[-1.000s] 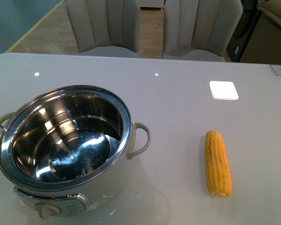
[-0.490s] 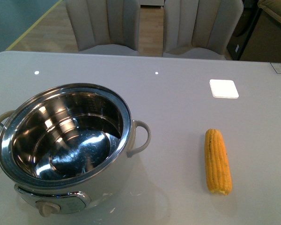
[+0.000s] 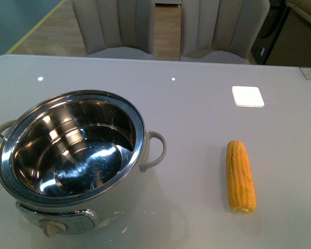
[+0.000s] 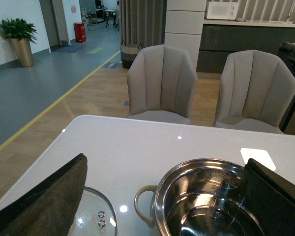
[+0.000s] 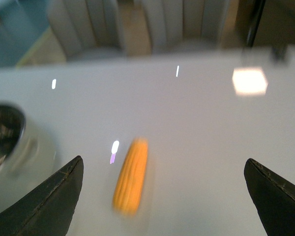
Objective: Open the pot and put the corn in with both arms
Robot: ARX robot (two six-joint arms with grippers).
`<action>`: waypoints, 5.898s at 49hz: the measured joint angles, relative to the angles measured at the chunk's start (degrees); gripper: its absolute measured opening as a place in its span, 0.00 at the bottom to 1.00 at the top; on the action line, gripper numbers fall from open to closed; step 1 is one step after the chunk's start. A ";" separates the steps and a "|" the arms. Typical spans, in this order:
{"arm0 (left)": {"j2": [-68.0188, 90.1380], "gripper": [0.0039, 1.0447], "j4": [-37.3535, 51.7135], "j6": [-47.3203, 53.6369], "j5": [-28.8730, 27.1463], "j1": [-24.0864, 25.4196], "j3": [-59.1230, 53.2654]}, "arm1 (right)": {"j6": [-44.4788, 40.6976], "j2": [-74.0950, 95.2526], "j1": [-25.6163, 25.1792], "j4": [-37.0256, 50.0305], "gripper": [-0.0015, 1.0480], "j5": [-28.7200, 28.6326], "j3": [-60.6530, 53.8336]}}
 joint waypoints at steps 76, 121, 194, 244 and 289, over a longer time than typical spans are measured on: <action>-0.02 0.93 -0.02 0.02 0.02 0.00 0.00 | 5.75 110.36 18.58 28.11 0.92 12.98 35.65; -0.02 0.93 -0.02 0.02 0.02 0.00 0.00 | 4.55 119.54 19.61 25.09 0.83 10.10 41.66; -0.02 0.93 -0.02 0.02 0.02 0.00 0.00 | 17.29 95.60 37.79 18.69 0.21 -3.13 50.31; -0.02 0.93 -0.04 0.02 0.02 0.00 0.00 | 23.47 112.50 45.11 13.40 0.32 -8.87 68.61; -0.02 0.93 -0.04 0.02 0.02 0.00 0.00 | 24.26 117.74 44.83 11.19 0.92 -7.45 70.07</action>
